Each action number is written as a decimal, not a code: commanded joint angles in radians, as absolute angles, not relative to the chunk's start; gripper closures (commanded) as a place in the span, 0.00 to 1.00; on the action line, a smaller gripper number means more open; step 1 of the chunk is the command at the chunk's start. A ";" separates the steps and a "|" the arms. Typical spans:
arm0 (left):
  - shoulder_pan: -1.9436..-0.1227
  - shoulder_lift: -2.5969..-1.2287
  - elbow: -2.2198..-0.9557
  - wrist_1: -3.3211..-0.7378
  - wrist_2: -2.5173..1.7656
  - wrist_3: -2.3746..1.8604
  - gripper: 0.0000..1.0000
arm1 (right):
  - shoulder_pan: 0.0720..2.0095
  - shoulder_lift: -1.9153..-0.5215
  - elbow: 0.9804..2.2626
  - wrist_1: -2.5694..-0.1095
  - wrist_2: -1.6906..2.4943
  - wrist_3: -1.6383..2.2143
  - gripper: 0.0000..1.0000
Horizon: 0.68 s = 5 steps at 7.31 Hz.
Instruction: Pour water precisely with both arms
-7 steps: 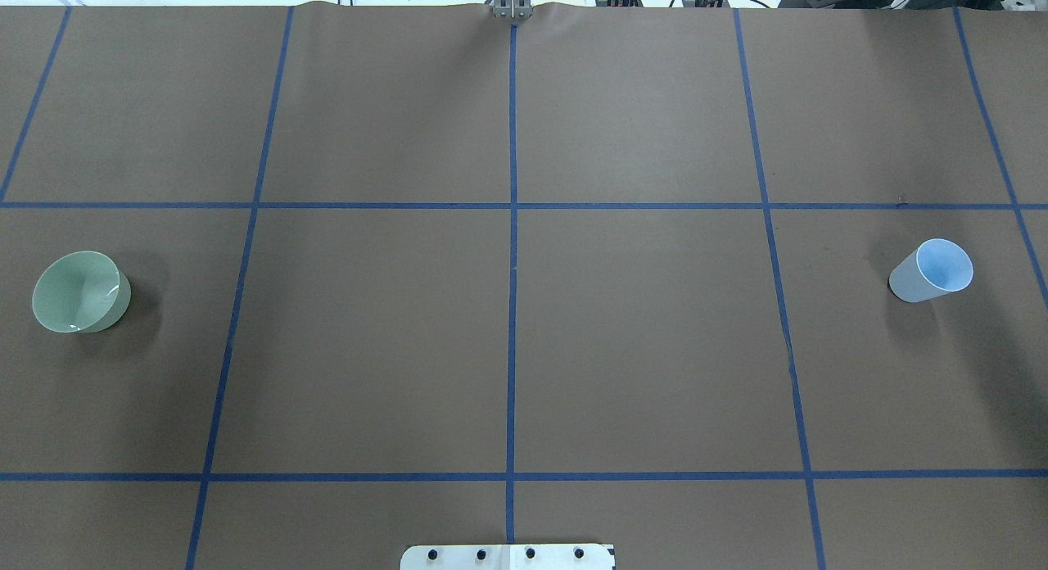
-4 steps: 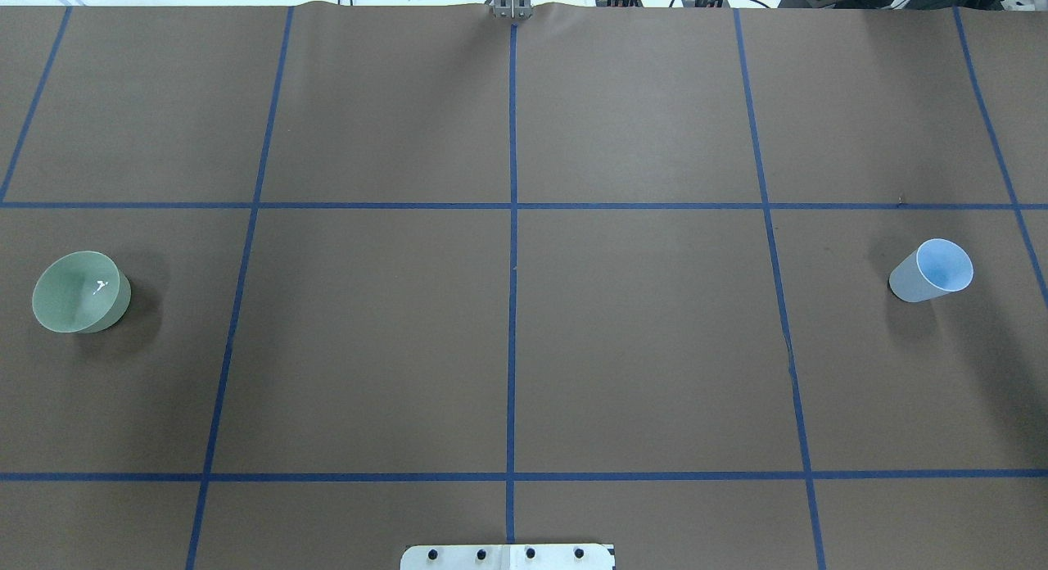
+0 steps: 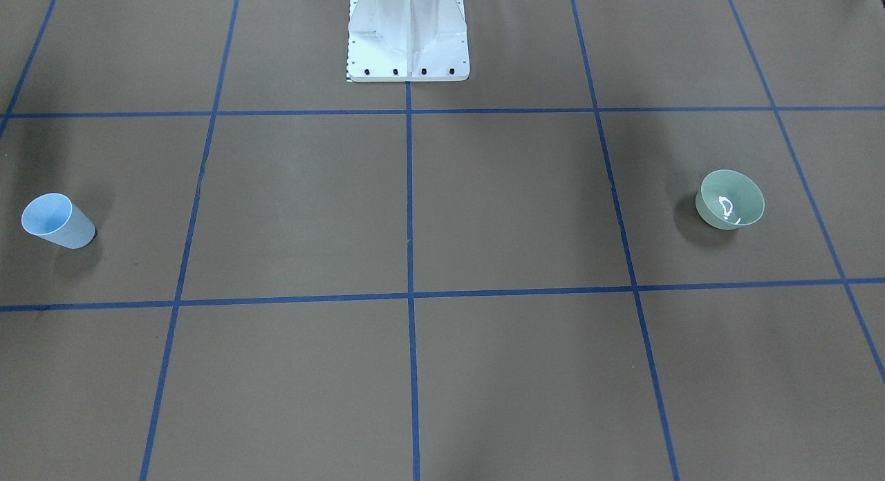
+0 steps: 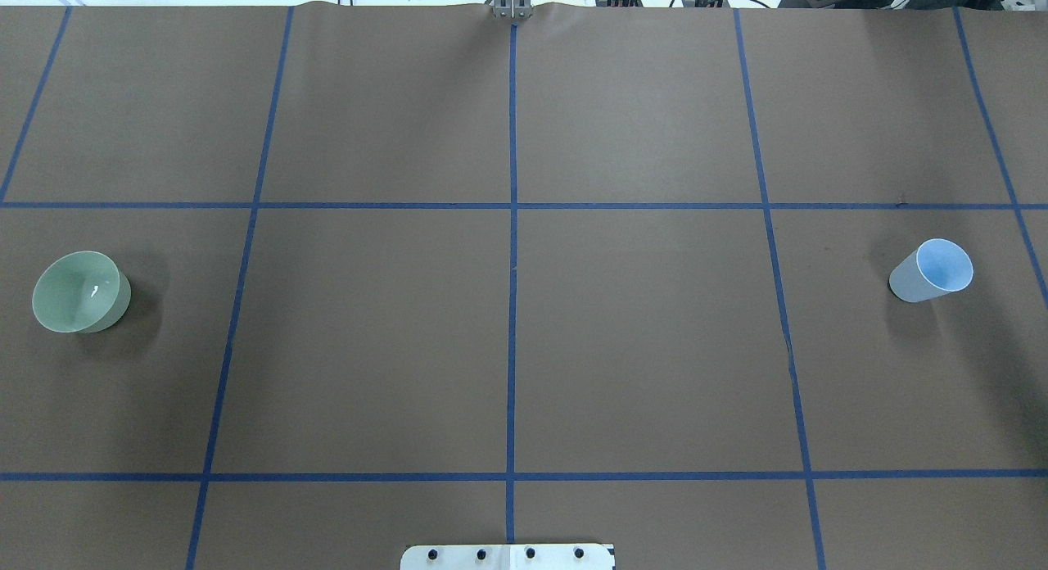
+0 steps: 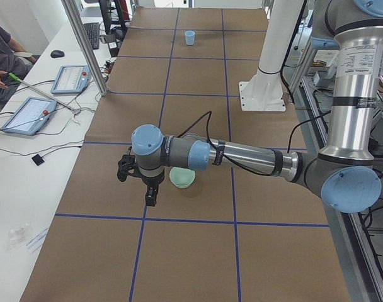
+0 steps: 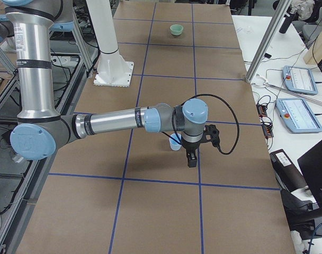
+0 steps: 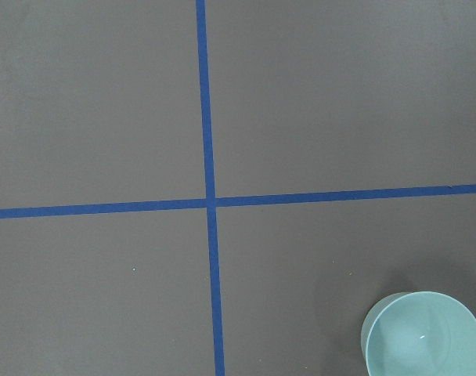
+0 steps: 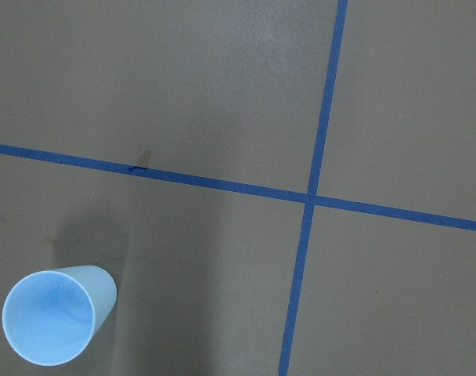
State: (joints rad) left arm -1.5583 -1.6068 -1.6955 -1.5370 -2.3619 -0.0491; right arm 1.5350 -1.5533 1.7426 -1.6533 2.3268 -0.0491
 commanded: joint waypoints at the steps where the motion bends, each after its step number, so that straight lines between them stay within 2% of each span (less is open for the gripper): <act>1: -1.557 -1.612 -1.689 -1.526 -2.352 -0.058 0.00 | 1.534 -1.554 1.736 -1.652 2.319 -0.049 0.01; 5: -1.557 -1.606 -1.692 -1.528 -2.356 -0.058 0.00 | 1.534 -1.557 1.738 -1.652 2.321 -0.049 0.00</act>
